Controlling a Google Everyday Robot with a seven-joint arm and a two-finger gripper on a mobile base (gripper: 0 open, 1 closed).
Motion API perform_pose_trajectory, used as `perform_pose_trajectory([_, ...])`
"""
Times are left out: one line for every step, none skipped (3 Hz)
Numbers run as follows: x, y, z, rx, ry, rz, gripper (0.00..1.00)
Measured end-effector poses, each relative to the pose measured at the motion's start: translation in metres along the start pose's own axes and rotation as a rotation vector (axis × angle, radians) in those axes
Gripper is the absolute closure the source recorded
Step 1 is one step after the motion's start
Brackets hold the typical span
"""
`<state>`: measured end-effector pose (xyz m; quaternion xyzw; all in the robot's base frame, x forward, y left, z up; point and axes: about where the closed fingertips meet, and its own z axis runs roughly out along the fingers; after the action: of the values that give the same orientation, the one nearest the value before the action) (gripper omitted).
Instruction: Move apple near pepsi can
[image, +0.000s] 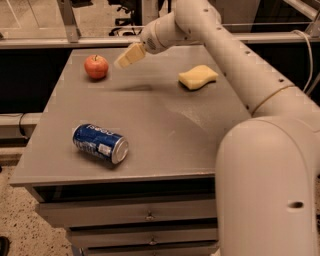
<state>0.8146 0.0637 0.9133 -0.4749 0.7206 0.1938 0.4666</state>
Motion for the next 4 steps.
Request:
perform_pose_trajectory([-0.012, 0.016, 0.04, -0.066, -0.055, 0.073, 0.0])
perform_pose_trajectory([-0.028, 0.041, 0.067, -0.148, -0.082, 0.122, 0.0])
perform_pose_trajectory([-0.039, 0.068, 0.089, -0.222, -0.093, 0.151, 0.0])
perform_pose_trajectory([-0.045, 0.086, 0.105, -0.258, -0.086, 0.141, 0.0])
